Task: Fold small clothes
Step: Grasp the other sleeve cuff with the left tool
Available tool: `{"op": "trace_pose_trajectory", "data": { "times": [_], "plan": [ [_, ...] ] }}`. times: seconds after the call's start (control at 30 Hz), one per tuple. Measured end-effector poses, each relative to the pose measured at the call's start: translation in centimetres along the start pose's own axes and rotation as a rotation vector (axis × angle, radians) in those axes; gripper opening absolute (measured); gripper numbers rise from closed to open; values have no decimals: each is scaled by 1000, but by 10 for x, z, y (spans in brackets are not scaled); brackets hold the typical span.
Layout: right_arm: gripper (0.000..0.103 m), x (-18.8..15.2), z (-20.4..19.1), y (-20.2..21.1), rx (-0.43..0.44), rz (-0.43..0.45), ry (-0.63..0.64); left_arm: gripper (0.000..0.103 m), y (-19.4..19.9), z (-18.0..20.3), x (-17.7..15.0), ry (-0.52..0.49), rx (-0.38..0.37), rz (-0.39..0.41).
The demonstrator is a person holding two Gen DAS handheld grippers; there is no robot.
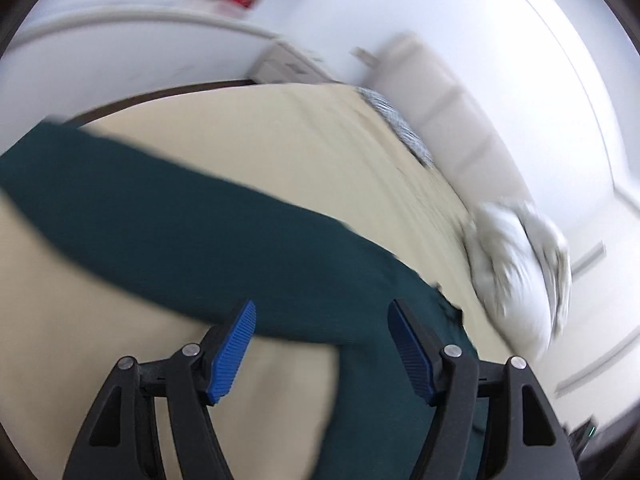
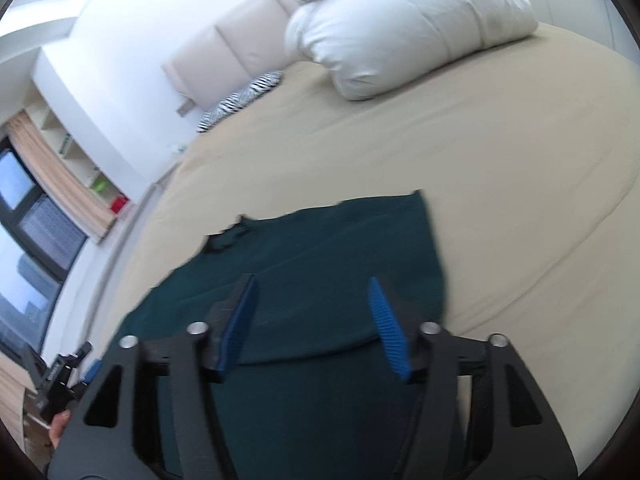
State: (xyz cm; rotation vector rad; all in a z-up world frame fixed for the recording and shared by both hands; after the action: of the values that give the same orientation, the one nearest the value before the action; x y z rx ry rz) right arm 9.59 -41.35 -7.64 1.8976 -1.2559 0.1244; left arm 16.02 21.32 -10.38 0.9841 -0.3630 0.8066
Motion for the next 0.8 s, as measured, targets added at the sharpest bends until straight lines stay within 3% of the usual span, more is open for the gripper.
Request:
{"op": "trace_pose_trajectory", "data": {
  "times": [0.13,0.2,0.4,0.57,0.67,0.73,0.8],
  "plan": [
    [65,-44,-37,-6,77,-91,0,71,45,-87,-2,225,80,65],
    [65,-62,-54,-12,103,-136,7,71,60,-114,-3,310,82,105],
    [65,-94,-91,-14,137,-184,31,71,57,-154,4,491,21,163],
    [65,-100,-98,2,140,-172,38,67,48,-182,14,623,7,213],
    [65,-98,-97,3,144,-165,38,43,43,-190,22,669,24,229],
    [65,-98,-96,2,141,-164,37,12,39,-192,28,672,28,220],
    [65,-96,-91,1,144,-164,31,9,43,-179,40,594,50,221]
  ]
}}
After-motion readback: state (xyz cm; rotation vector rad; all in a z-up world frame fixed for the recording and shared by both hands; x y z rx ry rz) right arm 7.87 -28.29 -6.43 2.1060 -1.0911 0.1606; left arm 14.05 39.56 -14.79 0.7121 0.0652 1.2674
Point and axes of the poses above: each gripper's, at about its wrist camera, not at the fingertips, and y roughly against the way its jaws point, z to its right, x to its top, the point moved 5 cm from there along -y, roughly the way its jaws point, and after that the axes turned 14 degrees about -y, right-handed, at the moved point
